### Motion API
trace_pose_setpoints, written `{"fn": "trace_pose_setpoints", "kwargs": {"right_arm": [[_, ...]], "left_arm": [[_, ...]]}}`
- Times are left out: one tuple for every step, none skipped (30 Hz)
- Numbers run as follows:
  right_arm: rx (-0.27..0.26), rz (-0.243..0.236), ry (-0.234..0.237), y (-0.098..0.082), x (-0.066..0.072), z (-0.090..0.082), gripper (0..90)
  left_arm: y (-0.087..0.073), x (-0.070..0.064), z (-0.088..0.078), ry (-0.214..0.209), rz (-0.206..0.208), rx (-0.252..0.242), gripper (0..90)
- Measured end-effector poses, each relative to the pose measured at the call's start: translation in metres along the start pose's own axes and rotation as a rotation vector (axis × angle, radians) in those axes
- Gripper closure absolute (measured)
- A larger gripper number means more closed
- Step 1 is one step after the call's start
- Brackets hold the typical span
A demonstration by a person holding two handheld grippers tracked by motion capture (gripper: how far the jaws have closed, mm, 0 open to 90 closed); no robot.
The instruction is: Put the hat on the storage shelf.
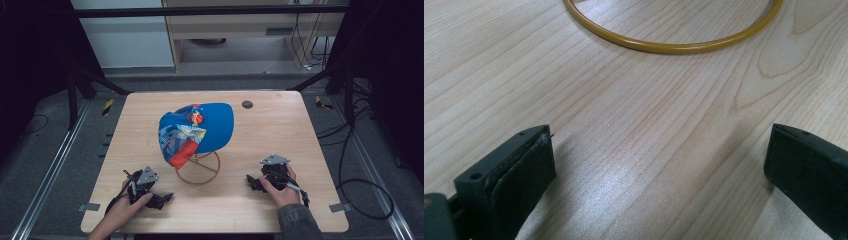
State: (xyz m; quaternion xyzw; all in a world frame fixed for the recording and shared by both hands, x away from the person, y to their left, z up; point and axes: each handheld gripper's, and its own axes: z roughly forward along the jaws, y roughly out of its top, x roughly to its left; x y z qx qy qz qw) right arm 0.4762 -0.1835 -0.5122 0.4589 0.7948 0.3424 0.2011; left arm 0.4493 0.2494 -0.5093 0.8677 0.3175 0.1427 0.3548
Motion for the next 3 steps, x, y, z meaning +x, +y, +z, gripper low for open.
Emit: {"fn": "trace_pose_setpoints", "kwargs": {"right_arm": [[0.001,0.002,-0.002,-0.0001,0.0002,-0.0001,4.3],[0.0,0.005,-0.004,0.0001,0.0005,0.0,4.2],[0.001,0.011,-0.009,0.0003,0.0012,0.0003,4.0]], "left_arm": [[0.0,0.0001,0.0,-0.001,0.0,0.0,0.0],[0.0,0.0001,0.0,-0.001,0.0,0.0,0.0],[0.0,0.0001,0.0,-0.001,0.0,0.0,0.0]]}}
